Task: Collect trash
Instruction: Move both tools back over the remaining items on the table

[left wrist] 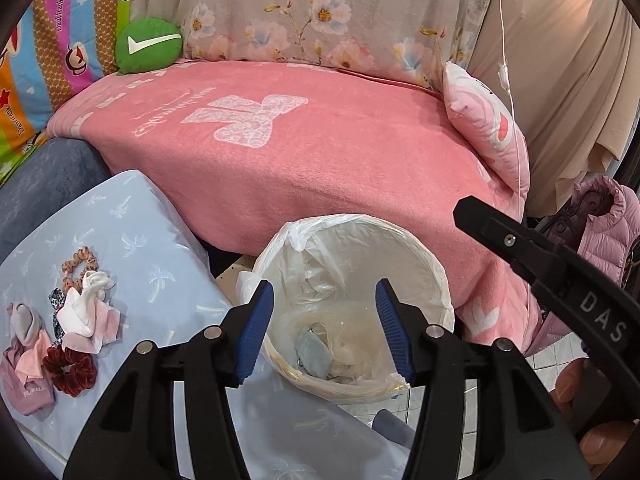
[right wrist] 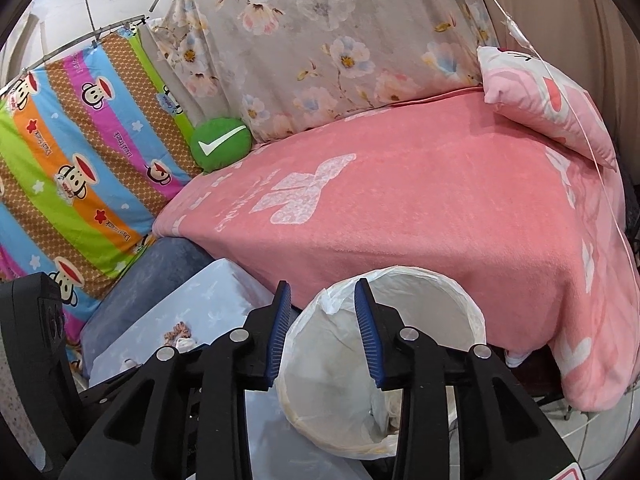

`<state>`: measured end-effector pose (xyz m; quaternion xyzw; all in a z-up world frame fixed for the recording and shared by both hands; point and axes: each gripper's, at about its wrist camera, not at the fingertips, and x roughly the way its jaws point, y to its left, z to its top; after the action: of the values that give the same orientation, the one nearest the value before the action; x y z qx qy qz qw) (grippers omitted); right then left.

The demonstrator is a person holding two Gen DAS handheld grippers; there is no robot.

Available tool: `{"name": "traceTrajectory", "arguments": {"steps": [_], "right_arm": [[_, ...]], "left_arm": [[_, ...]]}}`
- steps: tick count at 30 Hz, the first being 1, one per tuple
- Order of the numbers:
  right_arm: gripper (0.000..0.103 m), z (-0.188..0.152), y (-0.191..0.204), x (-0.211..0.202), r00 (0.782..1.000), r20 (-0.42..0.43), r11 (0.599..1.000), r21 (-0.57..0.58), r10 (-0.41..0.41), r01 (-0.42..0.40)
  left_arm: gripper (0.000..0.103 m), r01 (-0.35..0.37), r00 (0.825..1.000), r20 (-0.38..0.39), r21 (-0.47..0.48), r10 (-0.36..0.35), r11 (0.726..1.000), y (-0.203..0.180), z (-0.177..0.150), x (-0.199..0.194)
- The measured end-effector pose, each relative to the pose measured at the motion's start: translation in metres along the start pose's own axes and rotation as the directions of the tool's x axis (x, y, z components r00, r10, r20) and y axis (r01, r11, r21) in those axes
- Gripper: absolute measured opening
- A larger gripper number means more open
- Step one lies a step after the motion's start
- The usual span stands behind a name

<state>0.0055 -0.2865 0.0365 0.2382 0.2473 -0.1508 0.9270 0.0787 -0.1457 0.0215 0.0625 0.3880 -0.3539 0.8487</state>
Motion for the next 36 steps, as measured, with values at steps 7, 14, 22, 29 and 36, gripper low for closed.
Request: {"name": "traceTrajectory", "arguments": {"steps": [7, 14, 22, 29, 36], "right_arm": [[0.038, -0.005, 0.008, -0.002, 1.0, -0.011, 1.0, -0.016, 0.007, -0.007], [0.038, -0.018, 0.031, 0.003, 0.998, -0.055, 0.998, -0.056, 0.035, -0.038], [0.039, -0.037, 0.068, 0.01, 0.991, -0.107, 0.99, -0.109, 0.081, -0.093], [0.04, -0.059, 0.108, 0.02, 0.979, -0.167, 0.975, -0.167, 0.118, -0.147], [0.045, -0.086, 0.147, 0.029, 0.963, -0.227, 0.955, -0.222, 0.145, -0.196]], "left_arm": [[0.051, -0.016, 1.0, 0.008, -0.039, 0.017, 0.999, 0.013, -0.005, -0.007], [0.051, -0.055, 0.998, 0.012, -0.096, 0.056, 0.994, 0.037, -0.019, -0.018], [0.057, -0.124, 0.991, 0.016, -0.183, 0.129, 0.975, 0.076, -0.038, -0.039], [0.064, -0.197, 0.977, 0.026, -0.253, 0.21, 0.947, 0.114, -0.057, -0.063], [0.069, -0.277, 0.955, 0.01, -0.322, 0.296, 0.905, 0.156, -0.082, -0.083]]}}
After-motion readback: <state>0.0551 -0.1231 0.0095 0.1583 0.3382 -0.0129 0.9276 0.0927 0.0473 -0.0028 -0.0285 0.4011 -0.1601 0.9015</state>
